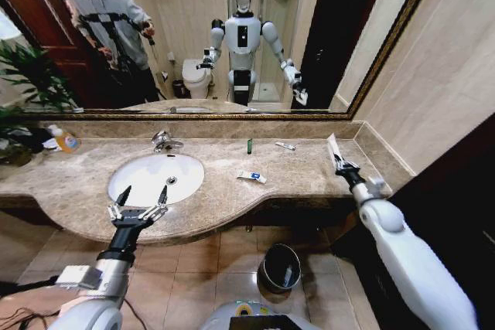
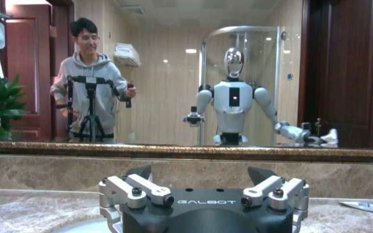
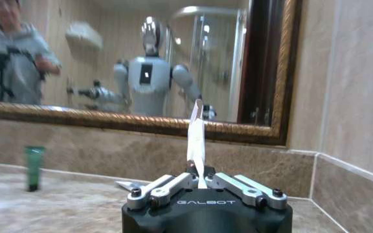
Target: Pick up the trash from the sink and place it in the trash bin.
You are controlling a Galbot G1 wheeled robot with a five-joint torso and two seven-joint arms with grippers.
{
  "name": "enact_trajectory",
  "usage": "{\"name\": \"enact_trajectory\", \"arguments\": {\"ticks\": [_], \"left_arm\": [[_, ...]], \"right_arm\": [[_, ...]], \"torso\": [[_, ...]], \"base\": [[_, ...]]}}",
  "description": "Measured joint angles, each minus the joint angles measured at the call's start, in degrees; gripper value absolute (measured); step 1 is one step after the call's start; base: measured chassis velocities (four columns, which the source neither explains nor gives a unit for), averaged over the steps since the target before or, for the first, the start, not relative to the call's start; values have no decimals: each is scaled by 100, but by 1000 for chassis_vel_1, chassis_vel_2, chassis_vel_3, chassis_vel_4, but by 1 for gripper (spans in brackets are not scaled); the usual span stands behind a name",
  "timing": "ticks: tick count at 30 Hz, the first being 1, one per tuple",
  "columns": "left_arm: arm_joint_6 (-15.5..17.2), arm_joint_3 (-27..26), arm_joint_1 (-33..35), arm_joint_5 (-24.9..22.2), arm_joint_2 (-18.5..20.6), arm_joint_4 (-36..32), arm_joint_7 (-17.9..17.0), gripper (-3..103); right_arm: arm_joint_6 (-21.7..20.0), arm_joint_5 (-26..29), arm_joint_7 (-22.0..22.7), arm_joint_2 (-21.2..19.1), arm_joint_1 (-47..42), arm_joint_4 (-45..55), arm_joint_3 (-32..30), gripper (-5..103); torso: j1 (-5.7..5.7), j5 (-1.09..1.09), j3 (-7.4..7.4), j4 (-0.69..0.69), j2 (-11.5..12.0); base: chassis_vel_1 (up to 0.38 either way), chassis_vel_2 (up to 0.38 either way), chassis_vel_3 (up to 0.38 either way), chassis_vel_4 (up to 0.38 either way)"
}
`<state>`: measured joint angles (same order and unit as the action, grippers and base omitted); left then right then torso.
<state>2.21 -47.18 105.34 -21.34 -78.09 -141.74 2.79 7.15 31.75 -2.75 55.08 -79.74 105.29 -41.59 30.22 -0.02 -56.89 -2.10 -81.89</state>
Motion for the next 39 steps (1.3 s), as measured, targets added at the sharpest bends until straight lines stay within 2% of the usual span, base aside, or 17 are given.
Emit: {"name": "enact_trajectory", "arguments": {"ticks": [3, 4, 6, 7, 9, 11, 13, 14, 16, 17, 21, 24, 26, 29, 34, 38, 39], "left_arm": [[0, 0, 0, 0, 0, 0, 0, 100], [0, 0, 0, 0, 0, 0, 0, 100], [0, 0, 0, 0, 0, 1, 0, 100], [0, 0, 0, 0, 0, 1, 0, 100], [0, 0, 0, 0, 0, 1, 0, 100], [0, 0, 0, 0, 0, 0, 0, 100], [0, 0, 0, 0, 0, 0, 0, 100], [0, 0, 0, 0, 0, 0, 0, 100], [0, 0, 0, 0, 0, 1, 0, 100], [0, 0, 0, 0, 0, 1, 0, 100], [0, 0, 0, 0, 0, 0, 0, 100], [0, 0, 0, 0, -1, 0, 0, 100], [0, 0, 0, 0, 0, 0, 0, 100], [0, 0, 0, 0, 0, 0, 0, 100], [0, 0, 0, 0, 0, 0, 0, 100], [0, 0, 0, 0, 0, 1, 0, 100], [0, 0, 0, 0, 0, 0, 0, 100]], "right_arm": [[1233, 64, -312, 315, -1063, 79, -204, 0], [1233, 64, -312, 315, -1063, 79, -204, 0], [1939, -19, -598, 476, -1695, -227, -166, 0], [1939, -19, -598, 476, -1695, -227, -166, 0], [2369, -204, -712, 623, -2058, -610, -46, 0], [2445, -254, -746, 655, -2136, -688, -12, 0], [2883, -394, -966, 812, -2325, -1095, 113, 0], [2883, -394, -966, 812, -2325, -1095, 113, 0], [3210, -585, -1080, 950, -2276, -1577, 257, 0], [3236, -877, -1141, 1064, -2147, -1936, 391, 0], [3160, -1301, -1198, 1191, -1947, -2262, 525, 0], [2994, -2196, -1235, 1515, -1276, -3146, 961, 0], [2976, -2371, -1219, 1579, -1165, -3340, 1051, 0], [2769, -3109, -1189, 1914, -644, -4344, 1349, 0], [2576, -4045, -1143, 2292, 11, -5378, 1300, 0], [2162, -4604, -888, 2413, 214, -5540, 1314, 0], [2087, -4743, -845, 2440, 246, -5540, 1323, 0]], "torso": [[0, 5, 0, -1, 0], [0, 5, 0, -1, 0], [0, 0, 0, 1, 0], [0, 0, 0, 1, 0], [-1, 4, 0, 0, 0], [0, 3, 0, 0, 0], [0, -1, -1, -1, 0], [0, -1, -1, -1, 0], [0, 1, -1, -1, 0], [0, 0, -1, 0, 0], [0, 4, -1, 0, 0], [1, 0, -2, -4, 1], [2, 4, -1, -3, 1], [1, 2, -2, -1, 1], [1, 2, -2, -2, 1], [2, -3, -2, -1, 1], [2, 1, -2, -1, 1]], "base": [[0, 0, 0, 0], [0, 0, 0, 0], [0, 0, 0, 0], [0, 0, 0, 0], [0, 0, 0, 0], [0, 0, 0, 0], [0, 0, 0, 0], [0, 0, 0, 0], [0, 0, 0, 0], [0, 0, 0, 0], [0, 0, 0, 0], [0, 0, 0, 0], [0, 0, 0, 0], [0, 0, 0, 0], [0, 0, 0, 0], [0, 0, 0, 0], [0, 0, 0, 0]]}}
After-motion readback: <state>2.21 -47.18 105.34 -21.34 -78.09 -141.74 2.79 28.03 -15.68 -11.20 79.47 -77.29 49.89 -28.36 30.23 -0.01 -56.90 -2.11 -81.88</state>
